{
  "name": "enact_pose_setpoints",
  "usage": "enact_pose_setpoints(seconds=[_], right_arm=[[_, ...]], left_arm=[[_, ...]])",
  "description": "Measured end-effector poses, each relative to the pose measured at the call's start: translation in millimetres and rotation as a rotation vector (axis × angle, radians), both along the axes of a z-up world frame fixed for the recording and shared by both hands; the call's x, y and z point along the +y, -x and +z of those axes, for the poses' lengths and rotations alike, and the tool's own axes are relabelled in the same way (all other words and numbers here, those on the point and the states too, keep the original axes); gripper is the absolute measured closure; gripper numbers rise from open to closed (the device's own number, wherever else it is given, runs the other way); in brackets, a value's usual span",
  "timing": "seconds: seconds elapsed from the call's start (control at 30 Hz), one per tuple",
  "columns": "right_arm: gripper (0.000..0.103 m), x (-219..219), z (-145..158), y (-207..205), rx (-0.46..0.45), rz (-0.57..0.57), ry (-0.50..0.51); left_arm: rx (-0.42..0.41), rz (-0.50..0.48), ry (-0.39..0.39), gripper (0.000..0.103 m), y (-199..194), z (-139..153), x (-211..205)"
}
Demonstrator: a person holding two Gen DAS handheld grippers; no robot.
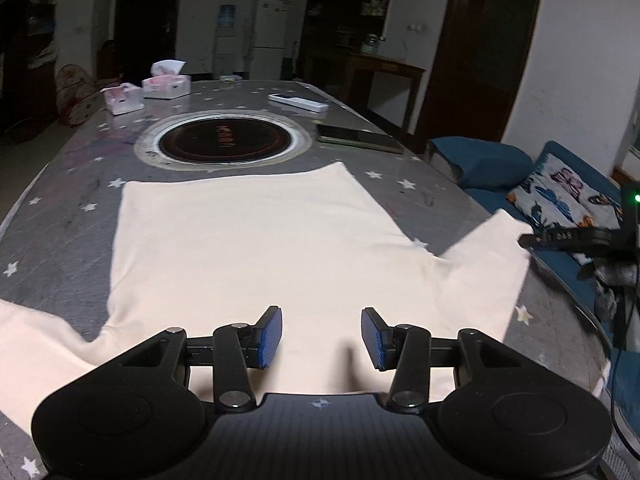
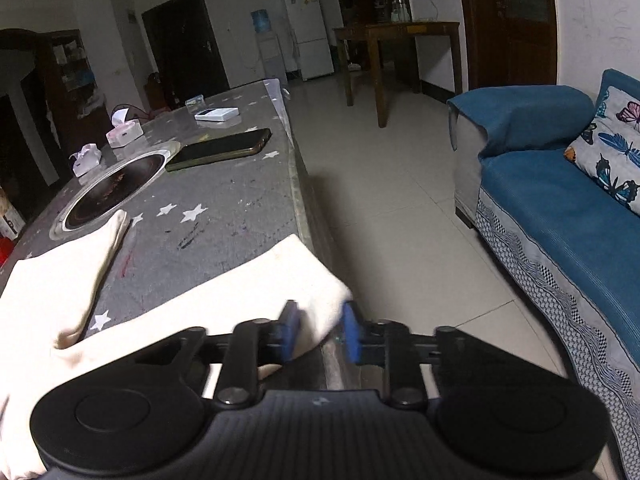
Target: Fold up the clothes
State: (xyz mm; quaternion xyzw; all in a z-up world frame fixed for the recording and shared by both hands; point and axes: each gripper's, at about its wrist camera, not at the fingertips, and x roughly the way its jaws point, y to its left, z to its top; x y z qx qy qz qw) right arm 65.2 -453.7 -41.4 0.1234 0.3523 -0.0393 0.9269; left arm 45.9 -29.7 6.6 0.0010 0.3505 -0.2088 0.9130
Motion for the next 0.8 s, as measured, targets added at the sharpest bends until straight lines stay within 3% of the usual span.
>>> enact_pose_setpoints(seconds=[0.07,0.13,0.33,0.53,0.8], right_arm=[[0.093,0.1,0.3,-0.1,-0.008,-0.002,-0.013],[0.096,-0.3,2.2,2.3,-0.027,-0.01,-0.027],[0.098,-0.9,26.6,16.3,-0.107,-0.008,-0.054],[0.099,15.0,66.1,20.9,-0.174,0.065,-0.048],[0.099,77.6,118.5,15.5,-0.267,0.256,-0.028]], left_arm=[[0.003,-0.016,-0.004,0.056,1.8,-1.3,-5.0],[0.006,-0.034,-0.008,0.056,3.5,-3.3,-10.2],[0.024,-0.123,-0.016,0.056,12.4,-14.1,-30.9],[0.02,-0.212,-0.033,0.056,27.8,-21.6,-49.8],[-0.027,-0.118,0.005,0.052,29.3,-3.9,-14.3]])
